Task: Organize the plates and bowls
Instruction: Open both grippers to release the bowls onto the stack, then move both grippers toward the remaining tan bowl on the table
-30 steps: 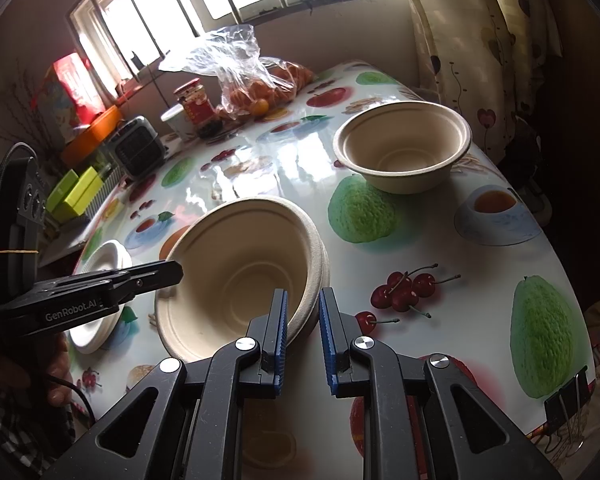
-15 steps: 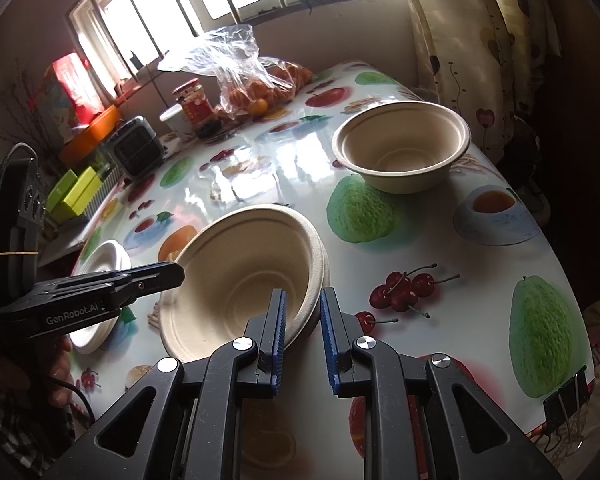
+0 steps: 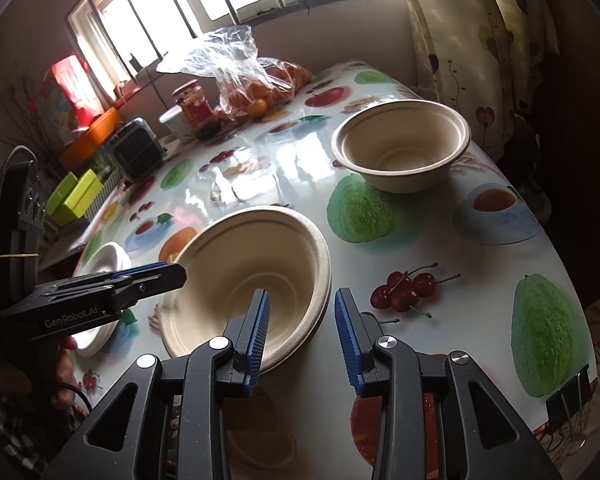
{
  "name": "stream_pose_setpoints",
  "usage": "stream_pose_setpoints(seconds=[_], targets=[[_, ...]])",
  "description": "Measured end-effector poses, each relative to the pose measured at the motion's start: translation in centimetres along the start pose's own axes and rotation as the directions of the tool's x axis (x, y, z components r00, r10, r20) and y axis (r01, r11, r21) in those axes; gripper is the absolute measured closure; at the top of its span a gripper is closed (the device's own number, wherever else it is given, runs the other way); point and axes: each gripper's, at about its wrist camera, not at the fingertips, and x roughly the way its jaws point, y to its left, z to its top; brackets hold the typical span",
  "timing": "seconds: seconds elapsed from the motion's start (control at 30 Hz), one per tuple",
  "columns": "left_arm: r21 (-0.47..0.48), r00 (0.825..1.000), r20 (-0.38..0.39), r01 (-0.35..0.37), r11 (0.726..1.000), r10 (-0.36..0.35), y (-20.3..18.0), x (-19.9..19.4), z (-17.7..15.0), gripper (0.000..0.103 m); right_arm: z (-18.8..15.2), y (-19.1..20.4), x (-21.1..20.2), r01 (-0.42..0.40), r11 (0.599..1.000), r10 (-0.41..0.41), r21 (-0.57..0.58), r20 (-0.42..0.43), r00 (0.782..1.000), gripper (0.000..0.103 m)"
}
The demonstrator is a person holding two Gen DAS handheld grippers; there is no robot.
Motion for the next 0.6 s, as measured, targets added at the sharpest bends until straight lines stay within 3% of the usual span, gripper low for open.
stream_pose_setpoints(seconds=[0.07,0.6], targets=[[0.001,1.000,0.004,0.003,1.000,-0.003,0.0,-0.1,0.0,0.065,0.0,-0.1,0.0,0.000,1.000,0.000,0.000,0.003,1.000,0.066],[0.041,0.997,0.055,-0.049,0.998,0.047,-0.5,-0.6,1.1,0.065,0.5,-0.4,-0.2,0.019,1.000,-0.020,0.025,0.041,0.999,0.058]])
